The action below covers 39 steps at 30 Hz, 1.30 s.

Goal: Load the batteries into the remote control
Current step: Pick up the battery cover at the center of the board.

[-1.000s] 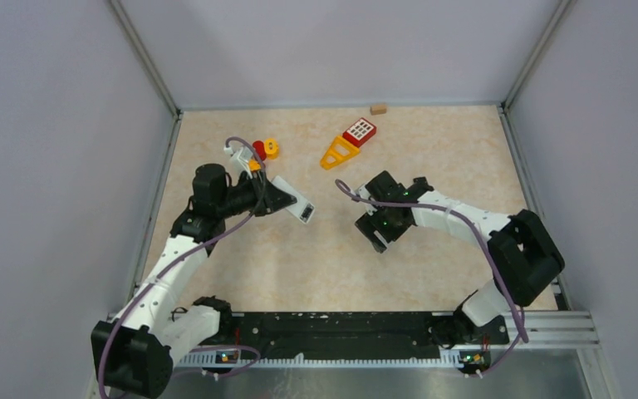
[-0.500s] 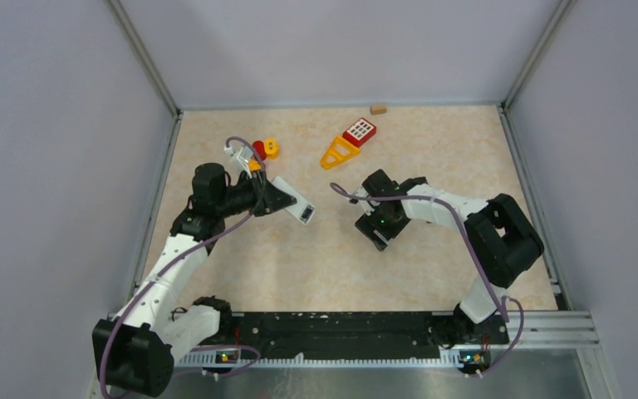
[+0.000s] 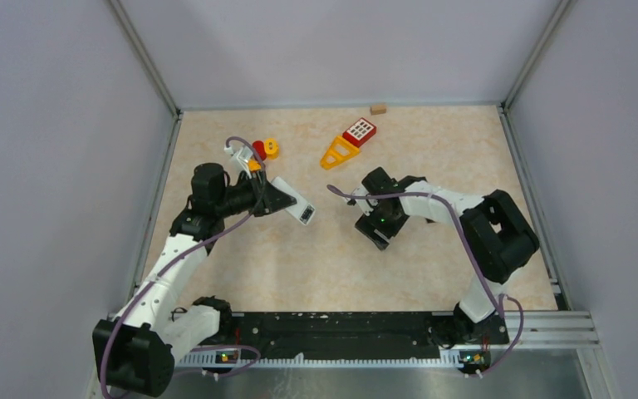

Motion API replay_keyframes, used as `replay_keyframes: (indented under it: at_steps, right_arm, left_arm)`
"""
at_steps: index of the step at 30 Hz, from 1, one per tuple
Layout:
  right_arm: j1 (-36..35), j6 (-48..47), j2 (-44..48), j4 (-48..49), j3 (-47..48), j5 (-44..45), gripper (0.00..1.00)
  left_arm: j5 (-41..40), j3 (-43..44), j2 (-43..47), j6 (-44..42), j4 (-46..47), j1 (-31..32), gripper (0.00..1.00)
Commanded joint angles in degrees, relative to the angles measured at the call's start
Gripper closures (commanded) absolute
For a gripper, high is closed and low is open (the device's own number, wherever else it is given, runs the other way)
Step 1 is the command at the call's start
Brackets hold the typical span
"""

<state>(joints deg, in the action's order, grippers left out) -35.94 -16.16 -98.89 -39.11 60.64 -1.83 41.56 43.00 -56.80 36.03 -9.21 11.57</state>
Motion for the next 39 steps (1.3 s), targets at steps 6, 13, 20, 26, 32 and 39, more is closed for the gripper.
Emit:
replay_keyframes:
  at_steps: [6, 13, 20, 26, 32, 39]
  right_arm:
    - [0.6, -3.7, -2.6, 1.1, 2.4, -2.2, 0.29]
    - [0.6, -4.4, -2.7, 0.2, 2.0, -4.4, 0.36]
    - [0.6, -4.3, -2.5, -0.3, 2.0, -5.1, 0.46]
    - [0.6, -3.1, 0.4, 1.3, 2.0, -5.2, 0.53]
    - [0.5, -1.2, 12.0, 6.0, 0.4, -10.2, 0.54]
    - [-5.8, 2.6, 26.2, 13.7, -0.5, -12.1, 0.54]
  left_arm:
    - [1.9, 1.8, 0.0, 0.2, 2.7, -0.6, 1.0]
    - [2.1, 1.6, 0.0, 0.3, 2.8, -0.7, 1.0]
    - [2.3, 1.4, 0.0, 0.3, 2.8, -0.8, 1.0]
    - [1.2, 0.9, 0.3, 0.3, 2.5, -0.9, 1.0]
    - [-0.7, -3.8, 0.0, 4.6, 10.1, -0.8, 1.0]
    - [-2.8, -11.3, -1.7, 15.1, 30.8, 0.4, 1.0]
